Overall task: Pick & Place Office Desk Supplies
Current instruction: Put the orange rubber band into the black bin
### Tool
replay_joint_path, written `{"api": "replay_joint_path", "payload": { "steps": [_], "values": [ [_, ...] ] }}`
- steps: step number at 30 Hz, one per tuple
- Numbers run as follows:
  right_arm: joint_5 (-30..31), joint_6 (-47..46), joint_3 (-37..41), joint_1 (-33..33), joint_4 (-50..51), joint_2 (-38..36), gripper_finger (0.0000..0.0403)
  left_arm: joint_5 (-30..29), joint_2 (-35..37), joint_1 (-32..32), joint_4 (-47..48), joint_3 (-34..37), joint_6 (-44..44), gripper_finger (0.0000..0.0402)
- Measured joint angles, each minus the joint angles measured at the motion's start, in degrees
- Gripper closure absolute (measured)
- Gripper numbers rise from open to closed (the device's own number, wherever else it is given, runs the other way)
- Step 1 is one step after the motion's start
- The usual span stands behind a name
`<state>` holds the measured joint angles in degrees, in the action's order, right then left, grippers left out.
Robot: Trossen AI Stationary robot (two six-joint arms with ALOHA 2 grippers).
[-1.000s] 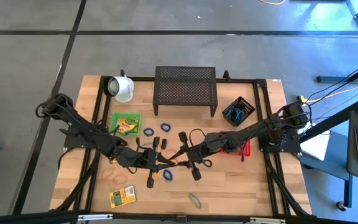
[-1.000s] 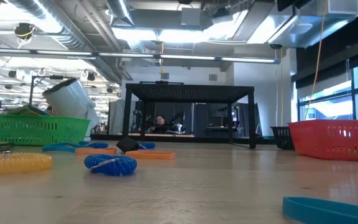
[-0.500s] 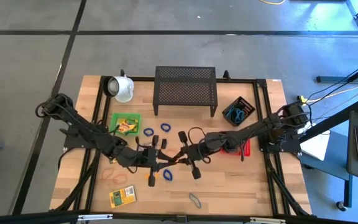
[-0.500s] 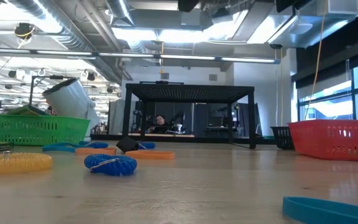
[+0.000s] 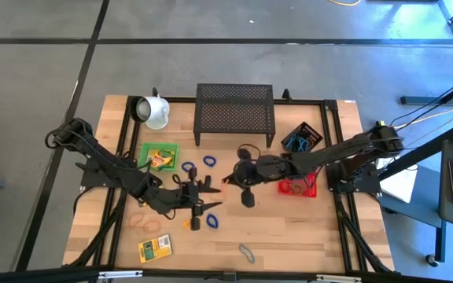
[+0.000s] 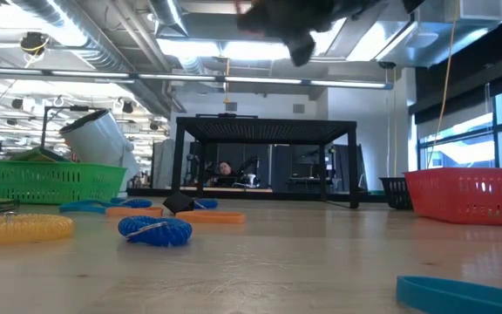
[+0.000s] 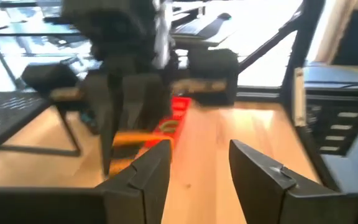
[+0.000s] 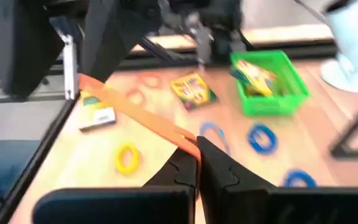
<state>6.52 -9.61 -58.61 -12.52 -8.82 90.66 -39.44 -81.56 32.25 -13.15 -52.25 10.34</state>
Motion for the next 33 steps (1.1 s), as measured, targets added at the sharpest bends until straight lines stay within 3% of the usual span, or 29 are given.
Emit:
{"api": "replay_joint_path", "payload": {
  "steps": [10,15,22,29,33],
  "values": [
    [3.72,-6.40,0.03,0.01,17.65,-11.01,0.0400,-9.17,0.00,0.07,7.05,0.00,3.97,0.0243],
    [13.09,-9.59,0.02,0.35,25.28,-15.91,0.0400,-8.73,0.00,0.38,9.18,0.00,6.57,0.0243],
    [25.25,-20.26,0.02,4.11,43.57,-21.78,0.0400,-4.88,0.00,0.81,12.19,0.00,11.29,0.0243],
    [25.89,-30.13,0.02,10.88,61.81,-22.85,0.0399,-1.37,0.00,0.83,13.72,0.00,13.51,0.0243],
    [25.75,-32.17,0.52,14.75,66.29,-21.99,0.0399,-1.36,0.00,0.83,13.75,0.00,13.54,0.0242]
  ]
}}
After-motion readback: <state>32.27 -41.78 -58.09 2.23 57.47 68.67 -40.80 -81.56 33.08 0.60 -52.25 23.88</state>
